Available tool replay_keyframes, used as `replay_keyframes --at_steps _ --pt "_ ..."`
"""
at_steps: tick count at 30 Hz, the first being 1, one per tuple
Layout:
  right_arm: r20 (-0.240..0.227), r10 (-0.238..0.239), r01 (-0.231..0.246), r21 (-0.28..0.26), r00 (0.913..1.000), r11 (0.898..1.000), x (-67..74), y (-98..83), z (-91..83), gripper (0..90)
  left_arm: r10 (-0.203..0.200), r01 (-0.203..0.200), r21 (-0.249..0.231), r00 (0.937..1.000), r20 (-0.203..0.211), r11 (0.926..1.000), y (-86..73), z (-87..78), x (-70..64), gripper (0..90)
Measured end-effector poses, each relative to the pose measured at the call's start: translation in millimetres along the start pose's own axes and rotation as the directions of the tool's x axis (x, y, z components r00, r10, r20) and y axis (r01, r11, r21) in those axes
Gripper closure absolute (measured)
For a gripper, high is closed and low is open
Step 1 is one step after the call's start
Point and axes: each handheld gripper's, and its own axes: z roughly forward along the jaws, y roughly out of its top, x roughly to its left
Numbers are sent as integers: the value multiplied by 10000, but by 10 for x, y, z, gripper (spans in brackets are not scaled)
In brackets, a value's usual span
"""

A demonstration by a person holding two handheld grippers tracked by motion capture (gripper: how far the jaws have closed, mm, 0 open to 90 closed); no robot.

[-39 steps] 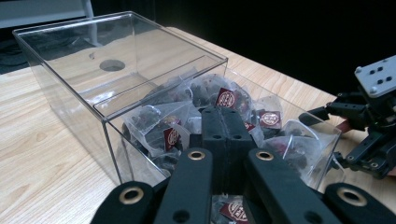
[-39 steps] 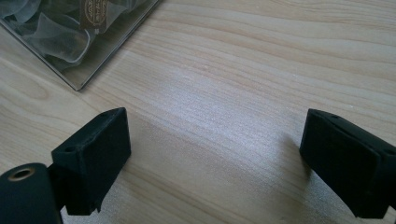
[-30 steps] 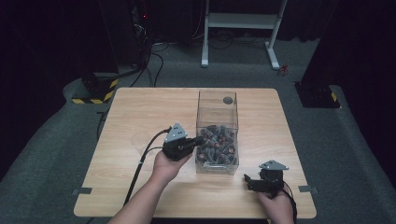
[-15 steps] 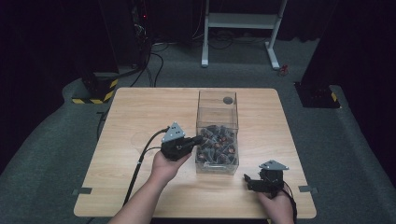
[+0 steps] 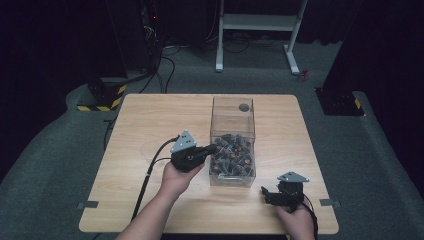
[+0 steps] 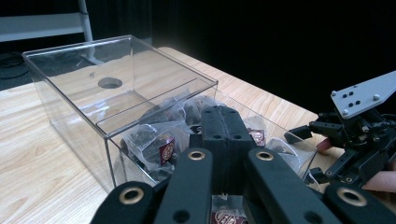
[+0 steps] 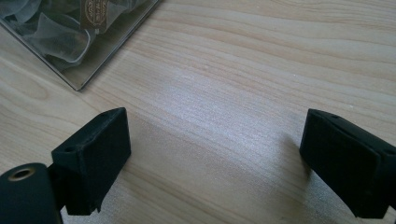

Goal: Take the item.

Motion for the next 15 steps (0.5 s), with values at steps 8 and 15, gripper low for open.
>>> replay_keyframes --at_steps 8,15 --pt "-1 -2 2 0 10000 10000 0 0 0 85 -18 18 -109 10000 -10 9999 14 -34 -3 900" --pt "-2 35 -35 13 10000 10000 2 1 -1 85 -62 62 -271 10000 14 9996 43 -89 -2 900"
